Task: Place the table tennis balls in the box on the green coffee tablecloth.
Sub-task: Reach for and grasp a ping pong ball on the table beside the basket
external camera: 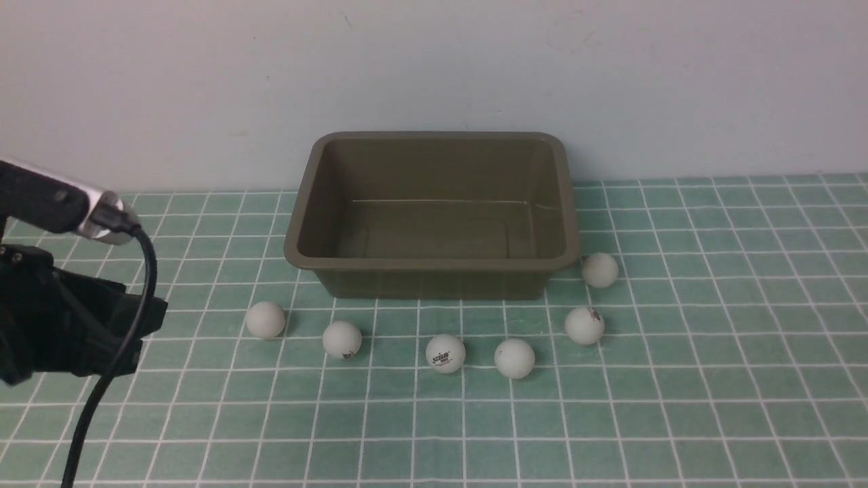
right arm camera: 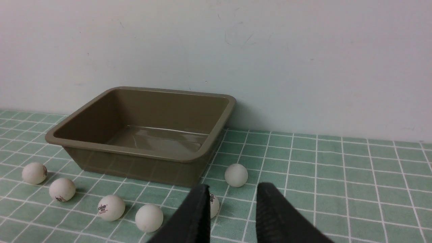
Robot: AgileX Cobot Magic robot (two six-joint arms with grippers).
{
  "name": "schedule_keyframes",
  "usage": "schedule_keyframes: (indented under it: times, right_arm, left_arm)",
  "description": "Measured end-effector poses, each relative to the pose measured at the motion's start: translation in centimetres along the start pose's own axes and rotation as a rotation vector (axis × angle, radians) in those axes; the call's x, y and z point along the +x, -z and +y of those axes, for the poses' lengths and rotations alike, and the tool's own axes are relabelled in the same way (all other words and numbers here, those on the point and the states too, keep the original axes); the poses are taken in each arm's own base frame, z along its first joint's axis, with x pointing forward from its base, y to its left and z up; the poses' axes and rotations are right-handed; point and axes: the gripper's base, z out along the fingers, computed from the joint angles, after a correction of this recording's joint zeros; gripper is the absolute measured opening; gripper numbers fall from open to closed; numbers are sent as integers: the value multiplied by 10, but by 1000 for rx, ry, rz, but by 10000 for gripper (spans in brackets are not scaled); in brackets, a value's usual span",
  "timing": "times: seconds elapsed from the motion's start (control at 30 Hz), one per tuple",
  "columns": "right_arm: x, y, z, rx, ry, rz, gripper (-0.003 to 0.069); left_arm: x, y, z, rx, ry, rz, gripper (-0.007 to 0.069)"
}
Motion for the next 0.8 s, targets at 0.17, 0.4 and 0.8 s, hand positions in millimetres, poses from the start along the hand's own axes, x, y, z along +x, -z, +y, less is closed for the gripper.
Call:
schedule_keyframes:
  times: [0.17, 0.4, 0.8]
  right_arm:
    - [0, 0, 0, 3, 5, 1, 189]
    - [1, 0, 0, -1, 34, 8, 189]
    - [1, 0, 0, -1, 34, 9, 189]
  left_arm:
    - [1, -28, 13, -10, 39, 49, 288]
    - [-18, -65, 27, 84, 107, 24, 408]
    - [-55, -129, 25, 193, -32, 181, 432]
